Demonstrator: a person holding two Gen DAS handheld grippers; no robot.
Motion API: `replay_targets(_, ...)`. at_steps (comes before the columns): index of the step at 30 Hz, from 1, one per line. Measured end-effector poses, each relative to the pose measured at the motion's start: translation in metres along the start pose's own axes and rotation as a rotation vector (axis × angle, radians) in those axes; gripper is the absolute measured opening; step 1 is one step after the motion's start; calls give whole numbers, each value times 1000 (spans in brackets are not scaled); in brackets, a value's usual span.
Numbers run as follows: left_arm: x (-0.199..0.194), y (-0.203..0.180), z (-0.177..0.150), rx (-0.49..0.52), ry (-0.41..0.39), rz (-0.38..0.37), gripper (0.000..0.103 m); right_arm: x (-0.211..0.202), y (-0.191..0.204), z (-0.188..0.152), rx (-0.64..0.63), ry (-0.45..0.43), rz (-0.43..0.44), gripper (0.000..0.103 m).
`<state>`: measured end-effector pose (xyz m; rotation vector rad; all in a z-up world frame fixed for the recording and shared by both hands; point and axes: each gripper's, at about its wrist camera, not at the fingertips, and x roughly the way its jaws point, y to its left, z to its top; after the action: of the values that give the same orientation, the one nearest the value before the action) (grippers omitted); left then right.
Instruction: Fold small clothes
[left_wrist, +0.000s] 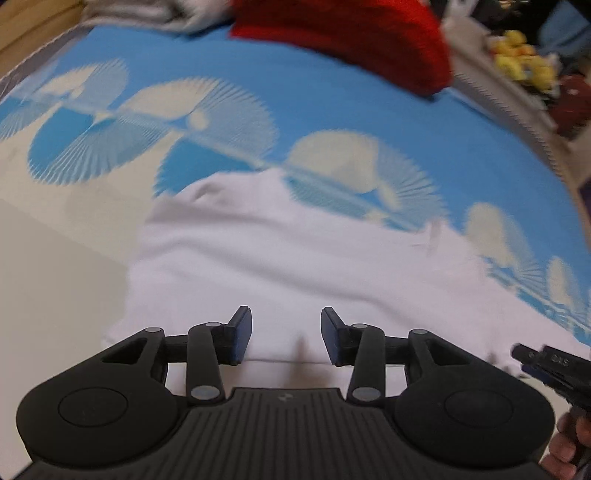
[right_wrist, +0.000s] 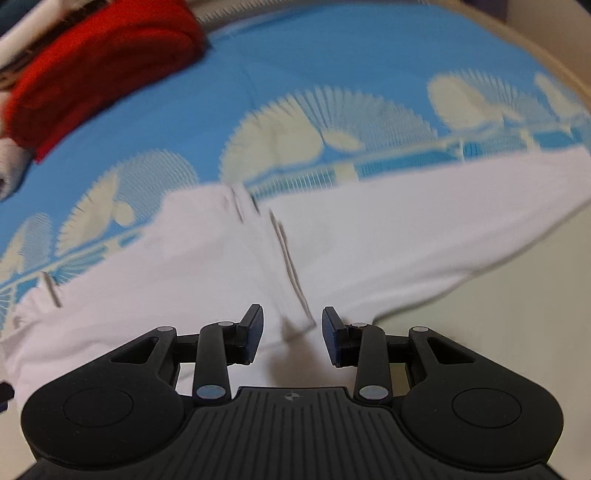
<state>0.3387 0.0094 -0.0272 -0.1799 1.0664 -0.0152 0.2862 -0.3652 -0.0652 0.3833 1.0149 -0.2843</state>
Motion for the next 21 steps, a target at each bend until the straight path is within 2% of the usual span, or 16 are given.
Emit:
replay_targets(3,-2,-19,-4,71,-34,40,51,-18,-8,5,-36,-69,29,37)
replay_targets(7,3,-31,-5,91,-27,54,51,-32,-31,13,-46,-125,48,37)
replay_targets(17,0,-52,-13,166,-48,53,51,-45,-84,22,26,-160,27,37)
replay_targets(21,3,-57,-15,188,-41,52,51,-46,-119,30,112,-174,20,37)
